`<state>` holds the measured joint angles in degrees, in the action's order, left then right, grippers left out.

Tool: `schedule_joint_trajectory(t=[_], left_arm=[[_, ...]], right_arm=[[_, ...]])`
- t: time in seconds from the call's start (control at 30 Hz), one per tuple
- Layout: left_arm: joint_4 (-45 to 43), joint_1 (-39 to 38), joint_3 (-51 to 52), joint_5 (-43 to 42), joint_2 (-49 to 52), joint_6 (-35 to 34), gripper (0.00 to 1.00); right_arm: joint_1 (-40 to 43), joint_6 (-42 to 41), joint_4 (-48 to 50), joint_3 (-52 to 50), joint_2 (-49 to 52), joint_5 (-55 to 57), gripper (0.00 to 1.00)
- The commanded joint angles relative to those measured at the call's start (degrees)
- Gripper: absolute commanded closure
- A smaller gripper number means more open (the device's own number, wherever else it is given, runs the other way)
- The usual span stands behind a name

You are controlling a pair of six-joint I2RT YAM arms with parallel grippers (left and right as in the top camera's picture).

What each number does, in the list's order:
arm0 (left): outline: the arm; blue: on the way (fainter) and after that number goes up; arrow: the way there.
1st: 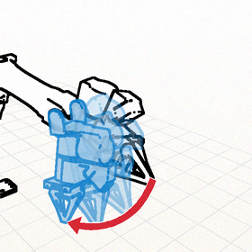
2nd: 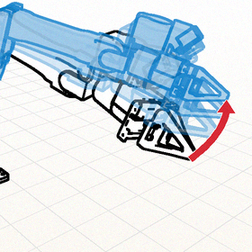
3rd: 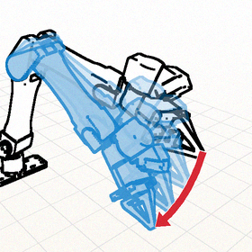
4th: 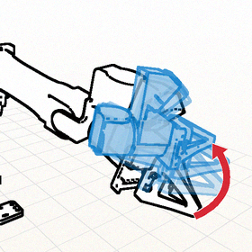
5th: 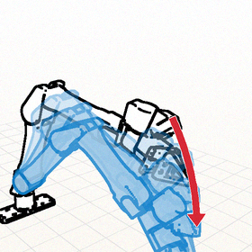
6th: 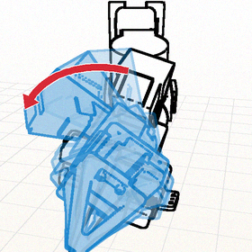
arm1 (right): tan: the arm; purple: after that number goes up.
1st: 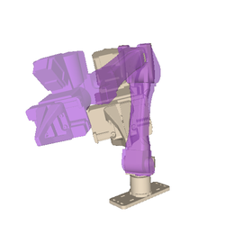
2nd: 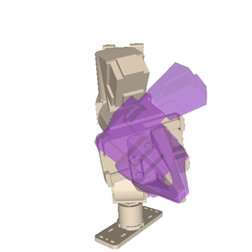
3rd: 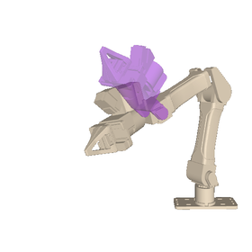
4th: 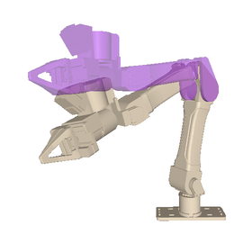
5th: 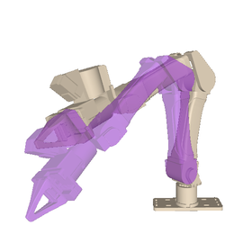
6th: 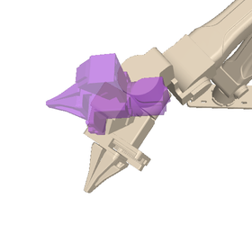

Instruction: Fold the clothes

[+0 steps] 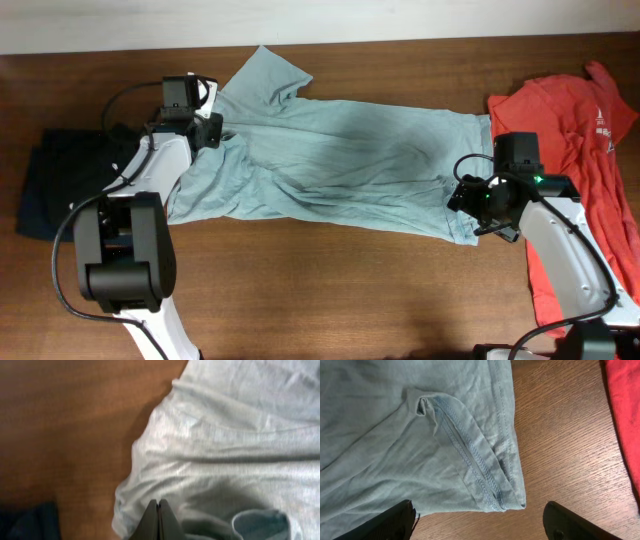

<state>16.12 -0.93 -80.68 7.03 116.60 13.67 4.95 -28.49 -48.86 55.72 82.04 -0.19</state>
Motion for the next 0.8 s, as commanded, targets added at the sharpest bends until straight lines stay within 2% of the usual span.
schedule_joint_trajectory(t=[0.0, 0.17, 0.27, 0.43, 0.53, 0.6, 0.77], left_arm=[[6.1, 0.4, -4.5, 1.7, -0.5, -0.8, 0.94], [25.5, 0.4, -12.6, 1.9, -3.7, -0.8, 0.66], [38.9, 0.5, -16.4, 1.9, -5.7, -5.8, 0.61], [55.5, 3.0, -16.7, 1.7, -6.7, -16.2, 0.61], [58.1, 5.7, -13.7, -1.7, -6.7, -17.6, 0.61], [55.4, 7.9, -10.0, -6.5, -6.7, -17.5, 0.62], [50.9, 9.0, -4.6, -8.8, -6.7, -17.5, 0.62]], right_arm=[[0.3, -0.2, -0.3, 0.7, 0.1, 0.9, 0.13], [0.3, -0.2, -1.0, 0.7, 0.1, 2.9, 0.13], [0.3, -0.2, -1.1, 0.7, 0.1, 3.9, 0.13], [0.4, -0.2, -1.7, 0.7, 0.1, 3.9, 0.13], [0.4, -0.2, -2.0, 0.7, 0.1, 3.9, 0.13], [0.4, -0.2, -2.2, 0.7, 0.1, 3.9, 0.06], [0.4, -0.2, -3.6, 0.7, 0.1, 3.9, 0.03]])
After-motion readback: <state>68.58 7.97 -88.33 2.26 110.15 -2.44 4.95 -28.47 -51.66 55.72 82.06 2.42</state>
